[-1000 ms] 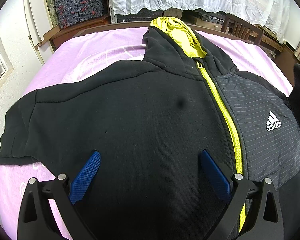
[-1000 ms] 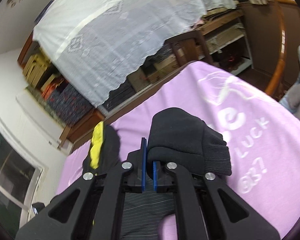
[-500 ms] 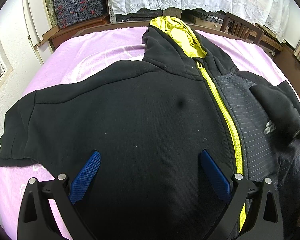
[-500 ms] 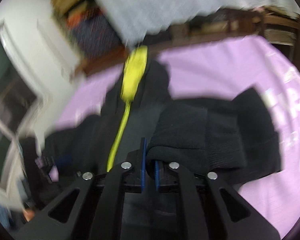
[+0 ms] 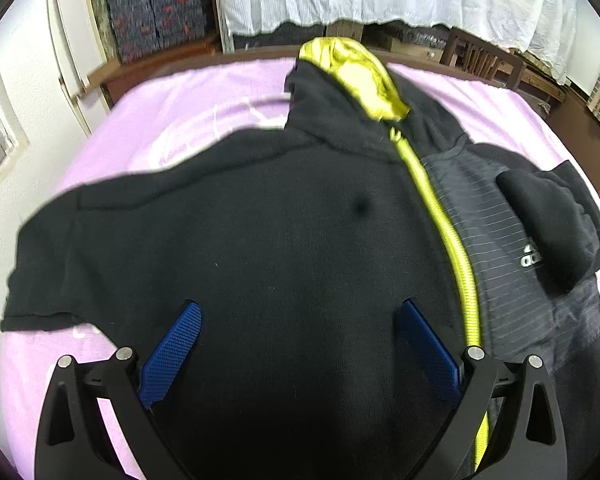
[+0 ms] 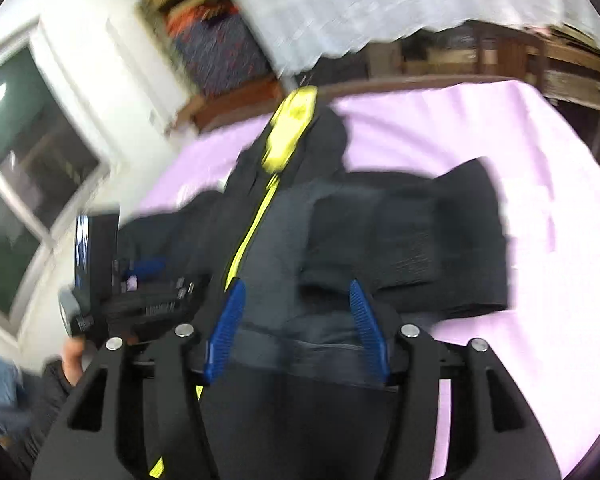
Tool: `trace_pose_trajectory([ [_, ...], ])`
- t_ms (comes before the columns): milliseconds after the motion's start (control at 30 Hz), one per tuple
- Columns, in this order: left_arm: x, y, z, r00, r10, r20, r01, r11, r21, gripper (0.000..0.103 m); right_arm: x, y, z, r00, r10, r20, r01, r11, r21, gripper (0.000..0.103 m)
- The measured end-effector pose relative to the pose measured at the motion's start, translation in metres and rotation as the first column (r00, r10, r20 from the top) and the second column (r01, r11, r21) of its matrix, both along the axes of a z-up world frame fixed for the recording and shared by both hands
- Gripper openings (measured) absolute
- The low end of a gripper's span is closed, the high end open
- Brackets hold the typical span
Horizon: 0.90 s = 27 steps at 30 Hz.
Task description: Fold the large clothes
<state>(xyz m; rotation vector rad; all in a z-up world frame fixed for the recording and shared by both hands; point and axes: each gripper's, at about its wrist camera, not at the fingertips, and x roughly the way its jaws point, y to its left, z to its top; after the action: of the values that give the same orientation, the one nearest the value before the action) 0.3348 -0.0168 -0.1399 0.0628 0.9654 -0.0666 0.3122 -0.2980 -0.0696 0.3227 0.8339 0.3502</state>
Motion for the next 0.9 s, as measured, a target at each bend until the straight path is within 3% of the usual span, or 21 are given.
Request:
trace_pose_trajectory([
  [67, -0.007, -0.012, 0.01, 0.999, -0.011, 0.048, 0.009, 0.999, 0.041, 0.1, 0.001, -0.033, 0.006, 0.993, -0.114, 0.025, 0.112, 0.992, 0.051, 0.054],
  [133, -0.016, -0.036, 0.024, 0.993, -0.065, 0.096, 0.058, 0.995, 0.079, 0.1, 0.009, -0.059, 0.001, 0.981, -0.192, -0.004, 0.191, 0.977, 0.092, 0.054],
  [200, -0.024, -0.063, 0.034, 0.984, -0.134, 0.118, 0.123, 0.988, 0.091, 0.1, 0.018, -0.077, -0.007, 0.972, -0.231, -0.037, 0.234, 0.964, 0.127, 0.049],
  [367, -0.024, -0.132, 0.029, 0.955, -0.291, 0.051, 0.281, 0.949, 0.14, 0.1, 0.035, -0.103, -0.032, 0.957, -0.276, -0.093, 0.29, 0.932, 0.215, 0.023],
  [533, -0.014, -0.171, 0.011, 0.946, -0.322, 0.032, 0.31, 0.929, 0.203, 0.1, 0.044, -0.113, -0.059, 0.948, -0.276, -0.161, 0.306, 0.927, 0.218, 0.019],
  [667, -0.008, -0.188, 0.012, 0.941, -0.334, 0.056, 0.309, 0.914, 0.263, 0.1, 0.05, -0.114, -0.069, 0.943, -0.264, -0.204, 0.308, 0.925, 0.225, 0.019],
  [900, 0.014, -0.195, 0.017, 0.943, -0.319, 0.096, 0.287, 0.925, 0.248, 0.099, 0.05, -0.11, -0.077, 0.938, -0.258, -0.232, 0.309, 0.926, 0.218, 0.02],
])
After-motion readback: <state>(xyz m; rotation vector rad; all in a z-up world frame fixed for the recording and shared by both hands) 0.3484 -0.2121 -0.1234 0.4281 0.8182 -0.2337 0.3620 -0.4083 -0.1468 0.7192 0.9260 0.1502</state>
